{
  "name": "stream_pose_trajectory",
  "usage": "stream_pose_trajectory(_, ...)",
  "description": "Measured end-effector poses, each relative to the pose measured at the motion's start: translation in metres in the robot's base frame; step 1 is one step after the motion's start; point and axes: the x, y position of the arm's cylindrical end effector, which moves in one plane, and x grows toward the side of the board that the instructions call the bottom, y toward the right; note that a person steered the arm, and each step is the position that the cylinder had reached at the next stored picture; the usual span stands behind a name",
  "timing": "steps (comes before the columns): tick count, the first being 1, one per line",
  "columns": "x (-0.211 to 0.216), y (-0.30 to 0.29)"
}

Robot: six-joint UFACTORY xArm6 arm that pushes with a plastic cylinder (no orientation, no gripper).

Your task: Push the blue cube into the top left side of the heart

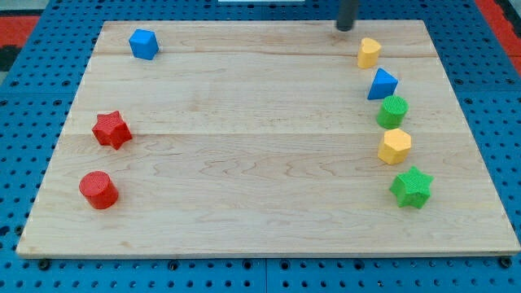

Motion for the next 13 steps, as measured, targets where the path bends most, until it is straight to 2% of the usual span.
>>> stream_pose_trajectory(1, 0.066, -0.113)
stream_pose_trajectory(2, 0.078, -0.237)
stream_pose_trajectory(3, 0.106, -0.311)
stream_pose_trajectory(4, 0.061, -0.354)
stream_pose_trajectory(5, 0.043, -0.308)
stream_pose_trajectory(7, 0.085, -0.144)
stream_pose_trajectory(8, 0.063, -0.104)
stream_pose_trajectory(11, 0.034, -0.083)
stream_pose_trajectory(13, 0.033, -0.035)
